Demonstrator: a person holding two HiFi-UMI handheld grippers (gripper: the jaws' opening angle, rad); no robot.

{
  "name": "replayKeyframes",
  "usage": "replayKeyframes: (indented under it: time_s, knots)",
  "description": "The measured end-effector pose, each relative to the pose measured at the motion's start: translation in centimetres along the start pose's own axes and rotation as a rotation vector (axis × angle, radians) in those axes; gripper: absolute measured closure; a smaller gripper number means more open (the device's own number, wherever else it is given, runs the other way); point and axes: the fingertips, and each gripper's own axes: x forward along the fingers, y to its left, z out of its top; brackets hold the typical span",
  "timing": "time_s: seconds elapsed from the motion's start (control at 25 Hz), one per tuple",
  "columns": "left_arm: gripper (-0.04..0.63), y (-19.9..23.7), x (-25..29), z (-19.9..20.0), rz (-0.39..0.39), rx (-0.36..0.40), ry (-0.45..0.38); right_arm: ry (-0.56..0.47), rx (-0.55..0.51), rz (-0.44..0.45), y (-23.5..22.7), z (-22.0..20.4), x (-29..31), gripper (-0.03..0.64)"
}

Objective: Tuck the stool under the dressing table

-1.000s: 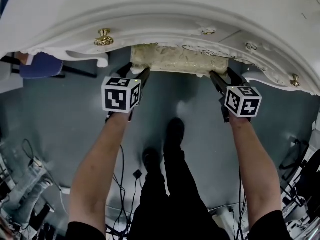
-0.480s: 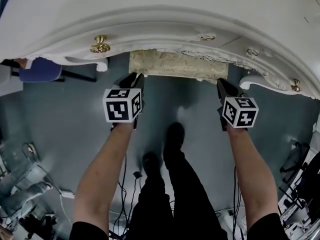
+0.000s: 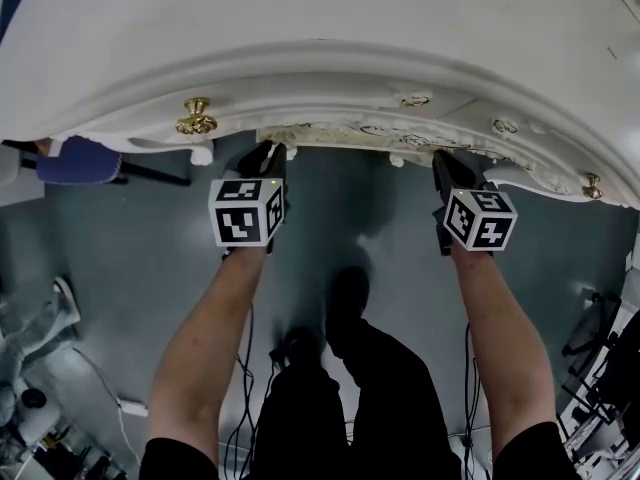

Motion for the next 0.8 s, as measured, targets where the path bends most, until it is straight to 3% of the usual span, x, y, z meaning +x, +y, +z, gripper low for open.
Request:
replayKeyframes:
  time_s: [0.28,0.6,0.8]
  knots:
    - [0.523,0.9,0.8,0.9,0.017,0.024,-0.034,-0.048,0.012,0.003,-0.1,0.7,0.8,0.614]
    - [0.523,0.3,0.8,0.7,-0.023,-0.012,-0.028,-0.025,0.037,-0.004,-0.5,1.1,1.1,0.614]
    - [0.537,-0.1,-0.8,0.7,-0.025,-0.011,-0.017,-0.023,0.130,-0.004,-0.3,0.2,-0.6,0.614]
